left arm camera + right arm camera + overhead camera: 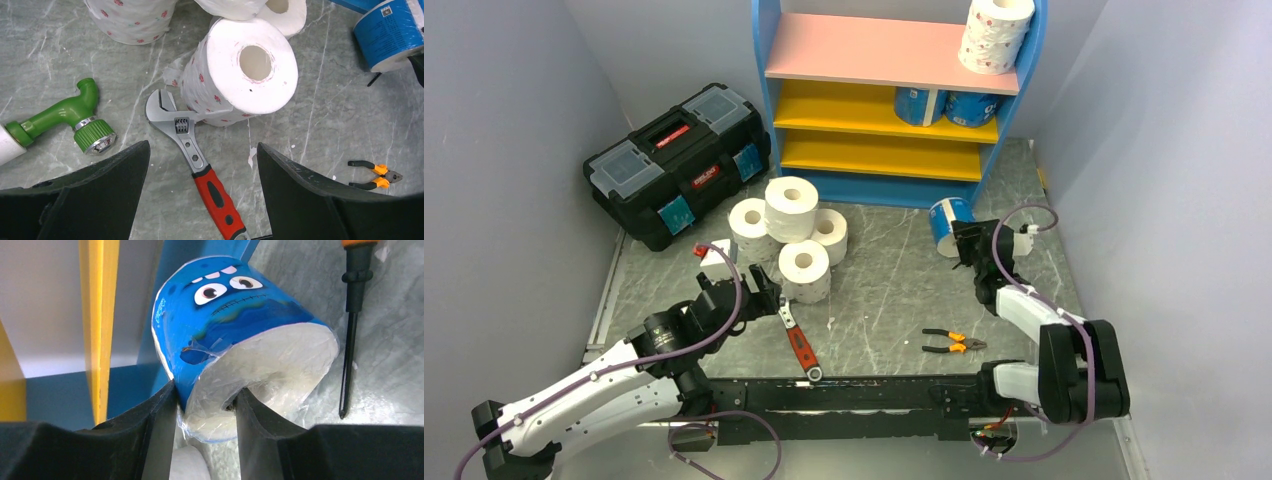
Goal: Place and organize the paper towels onto the shelf
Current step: Pick up the paper towel from the center of the board, then place the paper towel at the center of the board.
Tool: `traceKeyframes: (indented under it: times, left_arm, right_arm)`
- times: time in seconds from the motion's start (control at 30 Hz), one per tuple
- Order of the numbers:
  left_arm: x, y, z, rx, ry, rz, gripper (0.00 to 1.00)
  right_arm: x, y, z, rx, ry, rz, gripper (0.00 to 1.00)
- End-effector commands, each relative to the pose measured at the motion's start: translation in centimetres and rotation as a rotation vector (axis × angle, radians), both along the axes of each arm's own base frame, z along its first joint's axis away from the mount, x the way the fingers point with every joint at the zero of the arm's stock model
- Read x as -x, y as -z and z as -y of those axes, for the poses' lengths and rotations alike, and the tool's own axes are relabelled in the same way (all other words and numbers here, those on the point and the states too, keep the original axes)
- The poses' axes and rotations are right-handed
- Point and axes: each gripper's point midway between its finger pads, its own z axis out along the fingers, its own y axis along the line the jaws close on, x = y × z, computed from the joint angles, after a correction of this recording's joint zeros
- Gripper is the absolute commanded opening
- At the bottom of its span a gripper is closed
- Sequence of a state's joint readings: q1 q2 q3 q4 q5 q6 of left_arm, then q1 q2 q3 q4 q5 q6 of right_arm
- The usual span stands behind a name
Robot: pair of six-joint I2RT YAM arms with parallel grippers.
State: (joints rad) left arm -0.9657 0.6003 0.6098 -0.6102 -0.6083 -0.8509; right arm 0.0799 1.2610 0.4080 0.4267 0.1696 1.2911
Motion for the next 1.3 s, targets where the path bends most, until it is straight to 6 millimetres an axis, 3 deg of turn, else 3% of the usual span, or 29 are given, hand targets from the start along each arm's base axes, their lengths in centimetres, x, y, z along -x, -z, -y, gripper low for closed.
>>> traceKeyframes:
  times: [0.0, 0.27, 0.33, 0.43, 0.57, 0.8, 0.87, 1.03, 1.17, 1.27]
  left_arm:
    - [-0.4, -0.8, 0.1, 0.006, -0.010, 0.023, 0.84]
    - [0.0, -0.6, -0.3, 0.020, -0.008, 0.023, 0.84]
    - [0.1, -0.4, -0.4, 0.024, -0.007, 0.021, 0.84]
    - [0.3, -0.2, -0.5, 0.033, -0.006, 0.018, 0.84]
    - [0.5, -0.2, -0.7, 0.037, -0.009, 0.013, 0.84]
    - [0.8, -0.3, -1.4, 0.046, -0.020, 0.018, 0.83]
    - [0.8, -0.3, -1.5, 0.046, -0.024, 0.022, 0.84]
    - [0.8, -0.1, -1.6, 0.046, -0.025, 0.022, 0.83]
    - [0.8, 0.1, -1.4, 0.041, -0.018, 0.020, 0.84]
    - [0.8, 0.3, -1.4, 0.032, -0.018, 0.012, 0.84]
  right_arm:
    - [-0.7, -5.5, 0.4, 0.152, -0.057, 0.057, 0.20]
    - [2.9, -11.1, -3.9, 0.526, -0.445, -0.003, 0.20]
    - [3.9, -12.3, -5.8, 0.647, -0.553, -0.016, 0.21]
    - [5.8, -12.5, -10.2, 0.797, -0.787, -0.053, 0.21]
    - [7.9, -12.7, -14.9, 0.952, -1.014, -0.079, 0.12]
    - [10.4, -16.5, -20.0, 1.160, -1.245, 0.134, 0.12]
    - [10.7, -15.9, -20.3, 1.203, -1.301, 0.129, 0.15]
    - [12.0, -11.7, -19.6, 1.429, -1.476, 0.025, 0.11]
    - [12.6, -8.7, -19.5, 1.451, -1.537, -0.049, 0.12]
    - [13.3, -7.6, -20.0, 1.424, -1.583, -0.019, 0.18]
